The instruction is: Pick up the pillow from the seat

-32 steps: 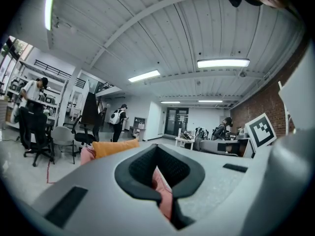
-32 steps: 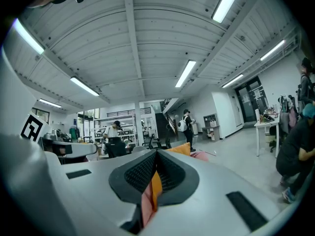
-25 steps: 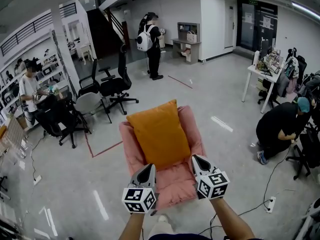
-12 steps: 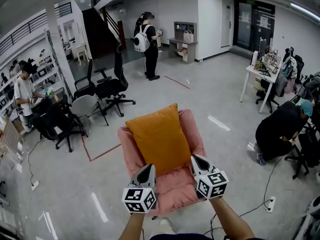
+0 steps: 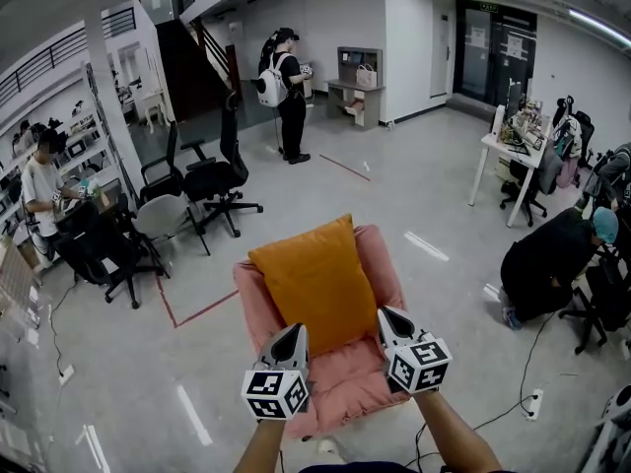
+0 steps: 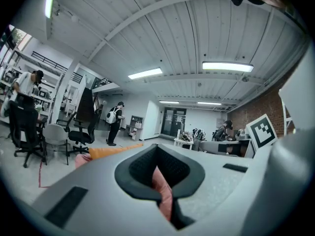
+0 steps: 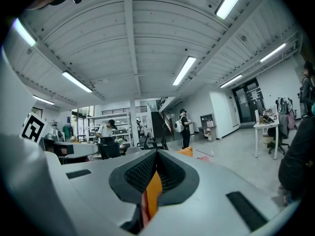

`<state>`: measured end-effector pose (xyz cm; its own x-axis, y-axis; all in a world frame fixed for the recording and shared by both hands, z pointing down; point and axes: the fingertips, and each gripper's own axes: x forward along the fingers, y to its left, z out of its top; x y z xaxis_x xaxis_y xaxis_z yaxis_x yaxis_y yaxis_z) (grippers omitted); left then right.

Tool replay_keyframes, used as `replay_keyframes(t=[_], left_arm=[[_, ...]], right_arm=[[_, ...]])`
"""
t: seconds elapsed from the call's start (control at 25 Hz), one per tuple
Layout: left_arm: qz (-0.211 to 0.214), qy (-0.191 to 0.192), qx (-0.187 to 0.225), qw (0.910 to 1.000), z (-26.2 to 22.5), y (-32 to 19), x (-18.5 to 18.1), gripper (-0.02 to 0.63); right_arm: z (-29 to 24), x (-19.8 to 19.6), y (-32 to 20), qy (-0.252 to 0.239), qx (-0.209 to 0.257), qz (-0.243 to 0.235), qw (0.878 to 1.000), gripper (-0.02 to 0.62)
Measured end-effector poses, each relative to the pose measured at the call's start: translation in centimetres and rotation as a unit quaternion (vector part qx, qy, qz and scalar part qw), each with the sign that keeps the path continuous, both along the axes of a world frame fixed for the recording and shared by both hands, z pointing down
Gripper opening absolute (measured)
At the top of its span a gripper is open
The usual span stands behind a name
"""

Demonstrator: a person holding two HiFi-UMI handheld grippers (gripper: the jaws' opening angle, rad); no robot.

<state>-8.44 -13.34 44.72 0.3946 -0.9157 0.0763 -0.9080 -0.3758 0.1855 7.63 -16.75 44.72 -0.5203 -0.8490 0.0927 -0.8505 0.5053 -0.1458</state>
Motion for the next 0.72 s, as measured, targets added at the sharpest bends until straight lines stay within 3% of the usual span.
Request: replay_keyframes(t=[0.72], left_arm=[[0.014,0.005,-0.018,0.9997,1.3,-2.5,-2.7,0.003]], right_arm=[[0.8,-2.8,-2.9,0.004,-0.014,0.008,1.000,0.017]])
